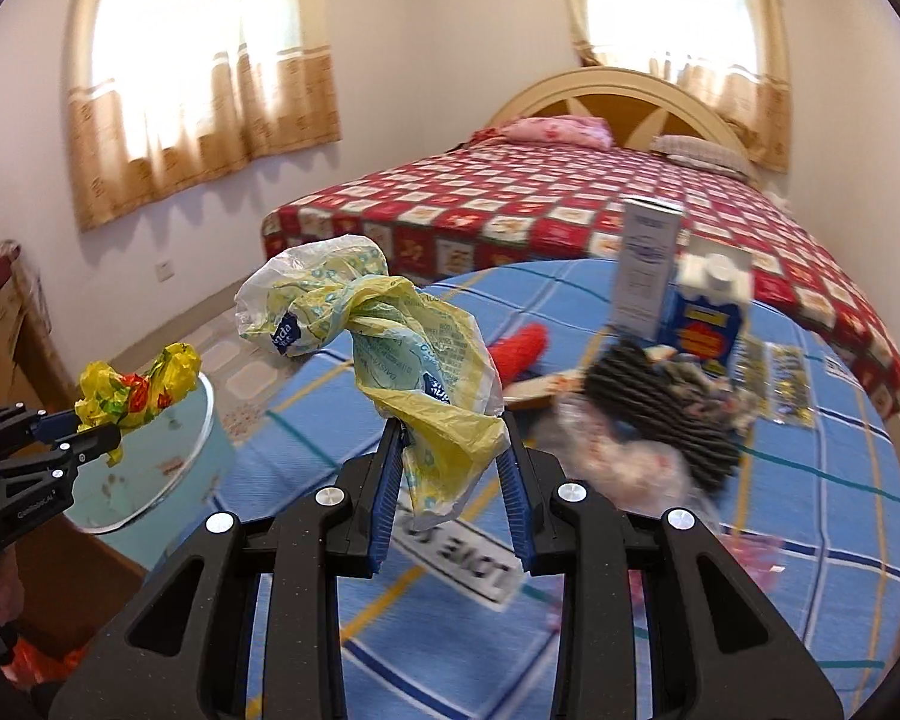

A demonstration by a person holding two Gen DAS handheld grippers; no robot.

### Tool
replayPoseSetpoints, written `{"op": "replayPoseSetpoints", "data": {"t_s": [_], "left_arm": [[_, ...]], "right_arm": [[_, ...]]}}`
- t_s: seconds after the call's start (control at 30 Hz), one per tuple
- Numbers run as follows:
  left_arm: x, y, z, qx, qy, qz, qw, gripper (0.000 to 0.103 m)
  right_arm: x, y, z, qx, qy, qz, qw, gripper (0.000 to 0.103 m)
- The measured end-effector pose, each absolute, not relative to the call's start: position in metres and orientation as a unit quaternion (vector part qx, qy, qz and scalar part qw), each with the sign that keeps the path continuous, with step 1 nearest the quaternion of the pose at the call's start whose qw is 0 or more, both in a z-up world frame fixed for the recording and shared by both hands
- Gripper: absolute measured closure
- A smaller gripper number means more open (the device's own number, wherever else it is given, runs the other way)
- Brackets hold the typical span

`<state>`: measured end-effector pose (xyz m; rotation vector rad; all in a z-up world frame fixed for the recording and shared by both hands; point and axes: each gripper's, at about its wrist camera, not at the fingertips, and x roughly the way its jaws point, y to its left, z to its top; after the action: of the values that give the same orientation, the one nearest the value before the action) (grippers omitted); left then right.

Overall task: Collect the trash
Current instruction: 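Carry both items over the blue bin and open both grippers to drop them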

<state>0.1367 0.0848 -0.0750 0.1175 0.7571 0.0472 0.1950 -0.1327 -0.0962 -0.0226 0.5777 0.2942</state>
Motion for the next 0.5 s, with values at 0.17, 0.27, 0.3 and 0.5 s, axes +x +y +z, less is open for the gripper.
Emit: {"op": "replayPoseSetpoints", "data": {"t_s": [0.17, 0.27, 0.3, 0.5], "left_arm": [[0.126, 0.107, -0.079, 0.059, 0.375, 0.046, 0.924, 0.074], [0.12, 0.118, -0.082, 0.06, 0.378, 0.056, 0.922, 0.074], [0.119, 0.121, -0.082, 0.061, 0.378, 0.06, 0.922, 0.074], [0.109, 0.144, -0.082, 0.058, 0.381, 0.084, 0.919, 0.074]], "right_arm": [[0.198, -0.102, -0.1, -0.031, 0.287, 0.169, 0.942, 0.071], [0.199, -0.083, -0.103, -0.043, 0.29, 0.184, 0.938, 0.071], [0.201, -0.079, -0.103, -0.045, 0.291, 0.186, 0.937, 0.071], [0.204, -0.048, -0.109, -0.067, 0.295, 0.21, 0.93, 0.071]]}}
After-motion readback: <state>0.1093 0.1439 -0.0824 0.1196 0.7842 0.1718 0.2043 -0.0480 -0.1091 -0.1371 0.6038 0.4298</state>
